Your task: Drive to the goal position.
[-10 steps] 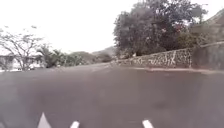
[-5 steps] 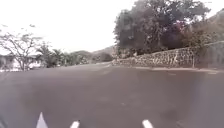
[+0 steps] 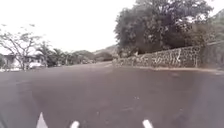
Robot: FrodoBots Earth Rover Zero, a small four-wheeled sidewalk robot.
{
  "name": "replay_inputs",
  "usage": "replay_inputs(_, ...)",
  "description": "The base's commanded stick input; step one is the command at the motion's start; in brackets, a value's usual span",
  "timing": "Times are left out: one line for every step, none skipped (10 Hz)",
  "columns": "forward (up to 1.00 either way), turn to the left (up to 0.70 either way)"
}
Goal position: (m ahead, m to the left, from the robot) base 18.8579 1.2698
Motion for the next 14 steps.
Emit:
replay_inputs(0.50, 0.00)
replay_inputs(0.50, 0.00)
replay_inputs(0.50, 0.00)
replay_inputs(0.50, 0.00)
replay_inputs(0.50, 0.00)
replay_inputs(0.50, 0.00)
replay_inputs(0.50, 0.00)
replay_inputs(0.50, 0.00)
replay_inputs(0.50, 0.00)
replay_inputs(0.50, 0.00)
replay_inputs(0.50, 0.00)
replay_inputs(0.50, 0.00)
replay_inputs(0.50, 0.00)
replay_inputs(0.50, 0.00)
